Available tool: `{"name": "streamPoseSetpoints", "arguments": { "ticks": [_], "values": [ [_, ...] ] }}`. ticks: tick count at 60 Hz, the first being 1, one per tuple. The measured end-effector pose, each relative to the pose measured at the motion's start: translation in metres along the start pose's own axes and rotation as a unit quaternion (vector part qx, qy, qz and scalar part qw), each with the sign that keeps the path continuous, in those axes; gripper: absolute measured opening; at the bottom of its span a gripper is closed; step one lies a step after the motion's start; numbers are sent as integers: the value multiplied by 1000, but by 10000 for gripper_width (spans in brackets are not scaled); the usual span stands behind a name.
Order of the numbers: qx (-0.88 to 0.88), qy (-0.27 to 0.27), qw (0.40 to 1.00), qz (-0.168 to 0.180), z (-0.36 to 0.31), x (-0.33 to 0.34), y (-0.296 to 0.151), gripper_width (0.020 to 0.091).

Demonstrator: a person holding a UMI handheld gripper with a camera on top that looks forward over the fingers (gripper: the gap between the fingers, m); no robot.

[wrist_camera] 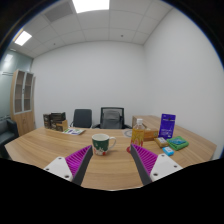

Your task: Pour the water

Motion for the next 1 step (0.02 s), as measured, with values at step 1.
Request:
{"name": "streamPoseSetpoints", "arguments": {
  "ticks": [1],
  "values": [
    [0,-5,1000,0,-7,10,2,841]
  ]
}}
Point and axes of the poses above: the point between the fingertips, and its own axes, seen from behind it with the camera up: z to the right, y down, x backward, against the way the camera looks, the point moved 5 cm from there along x, backward, against the way the camera looks, and after that the axes turned 2 degrees about x, right-handed, at the moved point
